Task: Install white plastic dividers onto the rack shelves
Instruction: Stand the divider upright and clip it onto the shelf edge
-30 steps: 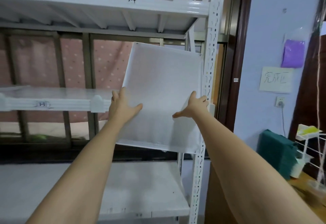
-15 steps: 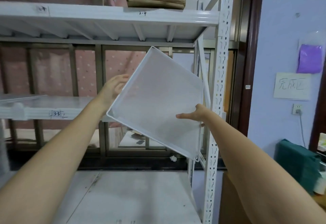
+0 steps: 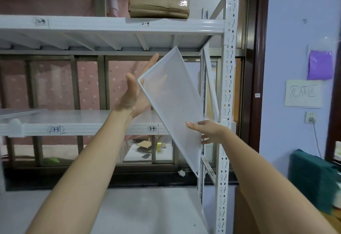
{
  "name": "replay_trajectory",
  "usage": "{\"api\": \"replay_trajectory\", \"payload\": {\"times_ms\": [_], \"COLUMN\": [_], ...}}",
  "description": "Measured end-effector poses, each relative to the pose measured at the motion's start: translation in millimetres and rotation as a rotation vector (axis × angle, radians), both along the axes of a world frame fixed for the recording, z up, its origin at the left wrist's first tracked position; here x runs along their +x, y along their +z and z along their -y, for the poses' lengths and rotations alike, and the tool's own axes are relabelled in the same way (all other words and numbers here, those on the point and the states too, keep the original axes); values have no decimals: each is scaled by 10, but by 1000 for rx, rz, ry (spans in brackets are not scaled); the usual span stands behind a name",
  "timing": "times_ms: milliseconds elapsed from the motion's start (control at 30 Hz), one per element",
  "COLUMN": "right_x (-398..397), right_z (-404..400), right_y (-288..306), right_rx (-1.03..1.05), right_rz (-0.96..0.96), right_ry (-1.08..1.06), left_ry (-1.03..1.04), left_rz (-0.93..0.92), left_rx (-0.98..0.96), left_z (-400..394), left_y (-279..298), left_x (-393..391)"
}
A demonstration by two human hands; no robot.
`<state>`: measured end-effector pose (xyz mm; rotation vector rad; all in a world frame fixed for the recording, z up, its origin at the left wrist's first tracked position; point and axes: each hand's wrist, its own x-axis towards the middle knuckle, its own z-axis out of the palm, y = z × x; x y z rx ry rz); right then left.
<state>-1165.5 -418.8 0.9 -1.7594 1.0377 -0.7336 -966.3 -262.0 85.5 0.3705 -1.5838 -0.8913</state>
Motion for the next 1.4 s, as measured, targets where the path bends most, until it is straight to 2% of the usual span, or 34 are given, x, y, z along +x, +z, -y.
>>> {"api": "replay_trajectory", "payload": {"times_ms": [100,233,367,467,600,700,867,967,1067,1167,1267,1400], "right_x": [-63,-139,-190,-211,-249,-332,-446,-471,-432,-376,-324,-309], "right_z": [6,98,111,102,-81,-233,-387,-403,-340,-304,-318,-313], "right_y": [-8,-46,-48,-29,96,216,312,327,254,138,47,29], "right_rx": [7,-13,-8,-32,-189,-171,-366,-496,-552,-547,-528,-539], "right_rz": [-14,-31,-10,-23,-116,-28,-118,-283,-343,-240,-137,-86], "right_ry": [25,31,62,43,-17,80,246,312,314,296,269,262], "left_ry": [63,91,217,301,343,327,339,319,316,261,294,279], "left_rz": [169,312,400,301,232,167,45,2,77,183,371,401], "left_rx": [-18,-36,-131,-138,-136,-107,-77,-50,-68,-79,-132,-165], "left_z": [-16,12,75,119,242,359,490,527,554,636,712,824], "left_y": [10,19,50,93,106,84,136,184,174,118,98,120], "left_x": [-86,-151,-199,-273,-325,-357,-373,-362,-413,-454,-481,-496]}}
